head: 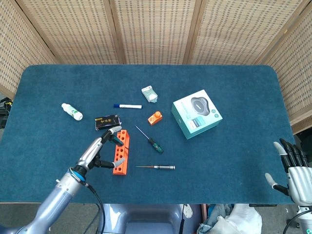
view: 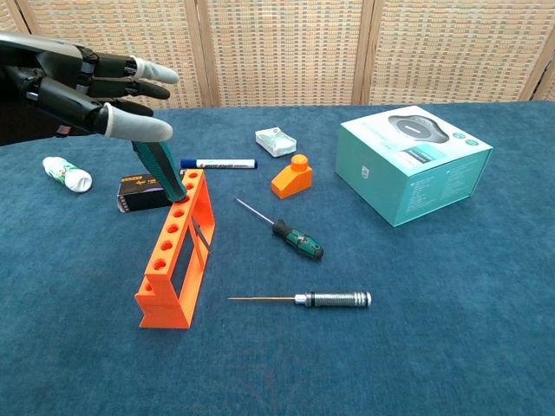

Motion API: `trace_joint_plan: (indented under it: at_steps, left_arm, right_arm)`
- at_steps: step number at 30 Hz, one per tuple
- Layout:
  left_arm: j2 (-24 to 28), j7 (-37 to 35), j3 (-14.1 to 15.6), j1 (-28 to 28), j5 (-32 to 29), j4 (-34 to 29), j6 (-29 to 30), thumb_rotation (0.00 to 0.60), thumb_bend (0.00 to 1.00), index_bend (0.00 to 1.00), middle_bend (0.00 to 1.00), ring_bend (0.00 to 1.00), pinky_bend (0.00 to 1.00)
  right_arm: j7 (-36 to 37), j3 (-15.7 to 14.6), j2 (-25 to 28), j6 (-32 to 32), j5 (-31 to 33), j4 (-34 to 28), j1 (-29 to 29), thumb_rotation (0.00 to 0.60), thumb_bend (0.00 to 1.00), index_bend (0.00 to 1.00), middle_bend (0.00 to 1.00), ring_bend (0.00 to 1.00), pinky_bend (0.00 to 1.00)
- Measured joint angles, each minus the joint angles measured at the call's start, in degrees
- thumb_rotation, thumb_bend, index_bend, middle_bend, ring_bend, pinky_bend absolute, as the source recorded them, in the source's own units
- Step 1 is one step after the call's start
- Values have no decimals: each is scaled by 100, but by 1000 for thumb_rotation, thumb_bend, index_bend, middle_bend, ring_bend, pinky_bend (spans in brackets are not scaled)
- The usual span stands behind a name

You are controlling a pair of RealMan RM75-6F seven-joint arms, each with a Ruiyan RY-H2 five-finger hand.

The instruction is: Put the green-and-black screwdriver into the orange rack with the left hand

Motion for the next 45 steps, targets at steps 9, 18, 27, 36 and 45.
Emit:
trace_joint_plan:
  at_steps: [9, 18, 27, 36, 45]
  left_arm:
    - [-113, 82, -13, -104, -99, -28, 61, 600, 295, 90, 0, 0, 0]
    - [-191, 149, -3, -159, -97, -26, 131, 600, 295, 92, 0, 0, 0]
    - [-80, 1, -14, -43, 150, -55, 141, 600, 295, 99, 0, 0, 0]
    - [449, -382, -77, 357, 1159, -55, 145, 600, 296, 112, 0, 0, 0]
    - [680, 745, 860, 1197, 2656, 202, 1061, 600, 296, 102, 0, 0, 0]
  right_arm:
    - [46, 6, 11, 18, 0, 8, -7, 600, 257, 0, 0, 0, 0]
    - [51, 5, 15, 22, -3, 9, -9, 600, 257, 0, 0, 0, 0]
    - [54, 6, 16, 15, 6, 10, -9, 600, 257, 0, 0, 0, 0]
    - [47, 15, 15, 9, 28, 24, -6, 600, 257, 0, 0, 0, 0]
    - [-80, 30, -1, -4, 79, 4, -11, 600, 258, 0, 0, 0, 0]
